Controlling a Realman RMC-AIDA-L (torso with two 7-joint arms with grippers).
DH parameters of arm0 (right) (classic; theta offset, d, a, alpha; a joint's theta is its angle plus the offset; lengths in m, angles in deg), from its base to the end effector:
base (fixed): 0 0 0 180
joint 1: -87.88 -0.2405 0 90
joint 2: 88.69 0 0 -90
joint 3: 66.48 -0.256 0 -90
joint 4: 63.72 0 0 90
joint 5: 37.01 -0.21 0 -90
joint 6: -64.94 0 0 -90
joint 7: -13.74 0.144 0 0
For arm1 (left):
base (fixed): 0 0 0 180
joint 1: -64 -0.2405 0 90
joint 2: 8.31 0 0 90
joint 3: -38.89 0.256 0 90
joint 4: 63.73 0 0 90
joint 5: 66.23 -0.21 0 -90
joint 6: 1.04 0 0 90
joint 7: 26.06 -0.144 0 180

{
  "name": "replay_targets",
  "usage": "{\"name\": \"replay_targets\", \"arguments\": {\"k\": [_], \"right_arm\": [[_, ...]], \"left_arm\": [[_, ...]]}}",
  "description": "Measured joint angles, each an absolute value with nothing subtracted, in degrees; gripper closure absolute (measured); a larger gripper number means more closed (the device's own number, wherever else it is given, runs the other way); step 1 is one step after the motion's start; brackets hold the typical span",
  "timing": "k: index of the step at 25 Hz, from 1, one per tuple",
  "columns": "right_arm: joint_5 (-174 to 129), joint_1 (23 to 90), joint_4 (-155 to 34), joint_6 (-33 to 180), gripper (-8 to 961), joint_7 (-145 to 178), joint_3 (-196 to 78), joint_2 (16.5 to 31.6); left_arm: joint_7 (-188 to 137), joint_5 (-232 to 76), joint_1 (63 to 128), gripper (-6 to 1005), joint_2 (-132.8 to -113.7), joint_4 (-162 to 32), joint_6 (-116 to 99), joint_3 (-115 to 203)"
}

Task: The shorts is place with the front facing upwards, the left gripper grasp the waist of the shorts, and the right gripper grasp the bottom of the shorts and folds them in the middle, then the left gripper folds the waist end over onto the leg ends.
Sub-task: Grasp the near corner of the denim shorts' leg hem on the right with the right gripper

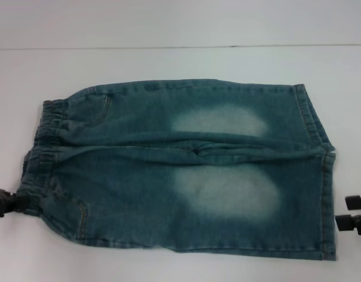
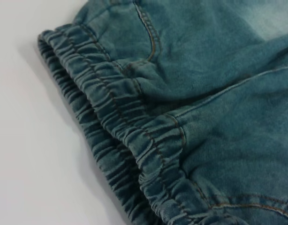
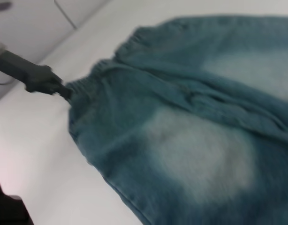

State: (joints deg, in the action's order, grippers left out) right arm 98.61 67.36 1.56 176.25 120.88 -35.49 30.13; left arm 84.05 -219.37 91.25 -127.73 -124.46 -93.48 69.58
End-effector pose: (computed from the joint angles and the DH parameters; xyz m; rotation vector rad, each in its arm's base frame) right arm 0.3069 0.2575 0.0784 -2.7014 1.2220 0.2780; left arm -0.3384 0.3032 0.0681 -2.4603 -1.2576 0.1185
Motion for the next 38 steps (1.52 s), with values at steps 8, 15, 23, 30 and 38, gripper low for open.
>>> {"name": "replay_targets", "arguments": {"k": [8,15,23,30,38], "right_arm": [[103.9,66.6,2.1,175.3,166,129.8,-35.7,30.19],[108.7,65.5,1.9,173.9,168,133.6,-34.7,30.58],[109.2,65.2,-0.7,173.4,172,133.8,-32.5,31.0],[109.6,64.8,-4.0,170.7,177,134.6,-29.7,31.29],[109.6,64.8,-5.9,168.0,179,135.6,-27.7,31.28]], "left_arm": [[84.5,-219.4,91.8,950,-127.42,-123.6,-92.4,70.5],[84.5,-220.2,91.8,955,-127.31,-123.2,-92.2,71.0],[84.7,-221.0,91.5,954,-127.31,-123.3,-92.3,71.1],[84.8,-222.1,91.7,955,-127.31,-123.4,-92.3,71.0],[84.9,-222.2,91.8,954,-127.31,-123.4,-92.2,71.0]]}}
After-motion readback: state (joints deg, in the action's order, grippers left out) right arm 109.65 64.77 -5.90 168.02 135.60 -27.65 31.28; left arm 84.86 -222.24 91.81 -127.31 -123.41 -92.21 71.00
